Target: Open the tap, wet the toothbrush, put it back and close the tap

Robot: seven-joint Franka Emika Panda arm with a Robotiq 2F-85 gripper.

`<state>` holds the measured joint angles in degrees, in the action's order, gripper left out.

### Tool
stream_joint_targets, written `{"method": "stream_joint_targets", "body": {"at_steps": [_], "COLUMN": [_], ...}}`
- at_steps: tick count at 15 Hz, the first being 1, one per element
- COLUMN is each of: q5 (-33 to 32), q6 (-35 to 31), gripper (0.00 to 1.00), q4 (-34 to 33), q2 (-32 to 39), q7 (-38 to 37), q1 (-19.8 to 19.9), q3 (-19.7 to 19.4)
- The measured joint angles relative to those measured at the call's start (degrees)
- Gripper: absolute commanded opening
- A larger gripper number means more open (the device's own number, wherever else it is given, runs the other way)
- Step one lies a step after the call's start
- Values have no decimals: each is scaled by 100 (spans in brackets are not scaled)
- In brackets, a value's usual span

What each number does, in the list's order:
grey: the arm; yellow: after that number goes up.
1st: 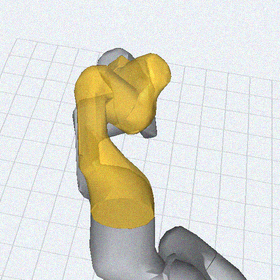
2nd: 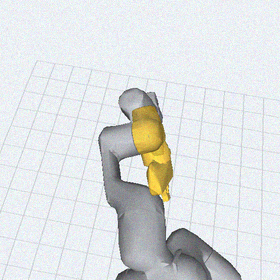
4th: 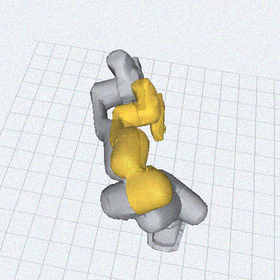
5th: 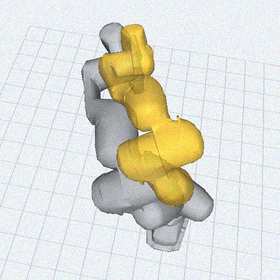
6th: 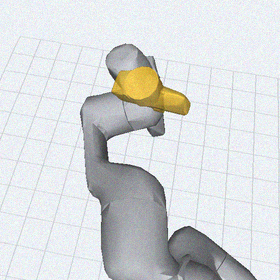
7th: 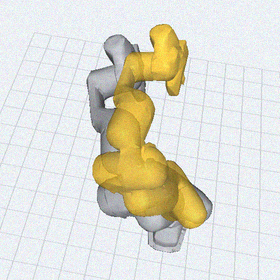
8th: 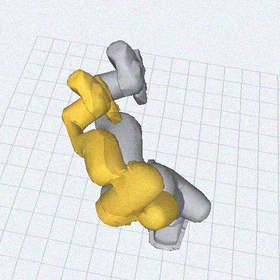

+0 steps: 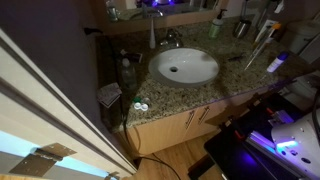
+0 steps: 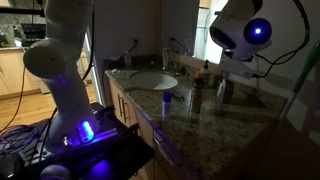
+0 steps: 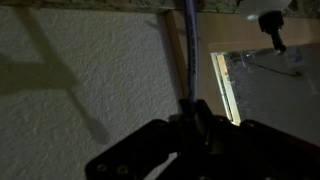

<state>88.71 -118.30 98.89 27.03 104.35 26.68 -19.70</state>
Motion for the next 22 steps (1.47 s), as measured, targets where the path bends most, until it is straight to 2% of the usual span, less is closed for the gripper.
{"method": "stream_joint_targets", "body": {"at_steps": [12, 13, 15, 22], "q5": [-22, -39, -91, -1148], "q6": [-510, -546, -577, -575], "gripper": [3, 36, 43, 92], "q4": [31, 32, 33, 110], "q2": [351, 349, 346, 218], "q7": [230, 231, 230, 189], "q1": [-63, -63, -60, -56], "q3": [58, 56, 46, -49]}}
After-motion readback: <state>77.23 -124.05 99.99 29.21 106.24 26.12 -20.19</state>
